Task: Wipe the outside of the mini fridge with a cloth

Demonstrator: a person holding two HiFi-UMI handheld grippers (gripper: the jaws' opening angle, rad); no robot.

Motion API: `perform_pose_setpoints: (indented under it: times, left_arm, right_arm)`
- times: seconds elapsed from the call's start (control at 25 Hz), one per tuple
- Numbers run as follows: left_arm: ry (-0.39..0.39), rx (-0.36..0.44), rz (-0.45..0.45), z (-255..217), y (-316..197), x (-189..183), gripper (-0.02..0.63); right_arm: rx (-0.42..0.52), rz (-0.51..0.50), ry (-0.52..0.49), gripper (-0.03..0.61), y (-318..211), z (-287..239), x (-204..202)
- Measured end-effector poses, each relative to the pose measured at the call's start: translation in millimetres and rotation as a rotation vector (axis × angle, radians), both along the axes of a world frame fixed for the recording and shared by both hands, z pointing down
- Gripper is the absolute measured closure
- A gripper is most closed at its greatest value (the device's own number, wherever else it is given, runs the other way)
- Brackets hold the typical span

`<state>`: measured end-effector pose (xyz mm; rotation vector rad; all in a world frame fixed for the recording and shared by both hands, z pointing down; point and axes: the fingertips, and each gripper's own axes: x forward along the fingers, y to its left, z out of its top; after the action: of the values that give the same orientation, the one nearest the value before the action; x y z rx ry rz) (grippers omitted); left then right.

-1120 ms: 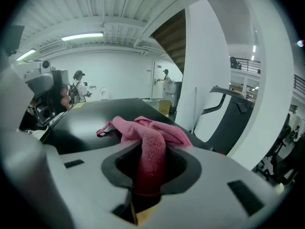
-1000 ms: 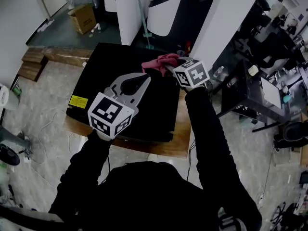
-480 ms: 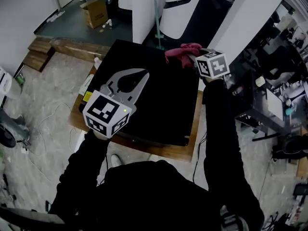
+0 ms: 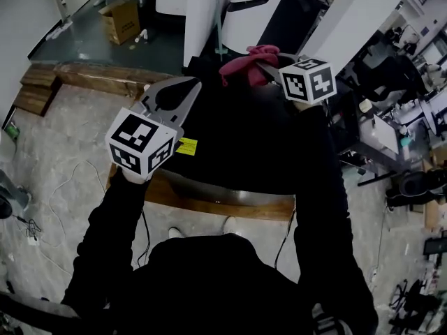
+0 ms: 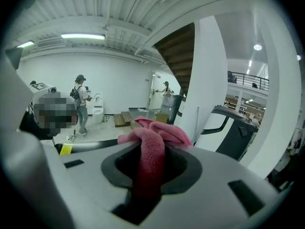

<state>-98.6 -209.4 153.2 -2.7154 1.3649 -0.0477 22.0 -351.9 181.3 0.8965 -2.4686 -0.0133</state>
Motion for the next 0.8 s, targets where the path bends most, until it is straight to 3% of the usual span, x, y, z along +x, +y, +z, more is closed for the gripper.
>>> perform_pose_setpoints:
  times: [0.28, 0.48, 0.64, 0.8]
  left_arm:
    - [0.02, -0.03, 0.002, 12, -18, -37, 0.607]
    - [0.043, -0.068, 0.0, 34, -20, -47, 0.607]
    - [0.048, -0.081, 0.002, 42, -18, -51, 0.607]
    - [0.037, -0.093, 0.023, 47, -9, -53, 0.607]
  right_arm:
    - [-0.096, 0.045, 0.007, 0.477, -42, 44, -60]
    - [-0.128, 0.103, 0.149, 0.477, -76, 107, -52]
    - [-0.112, 0.052, 0.25, 0.49, -67, 114, -55]
    - [-0.178, -0.032, 0.281, 0.494, -28, 118, -71]
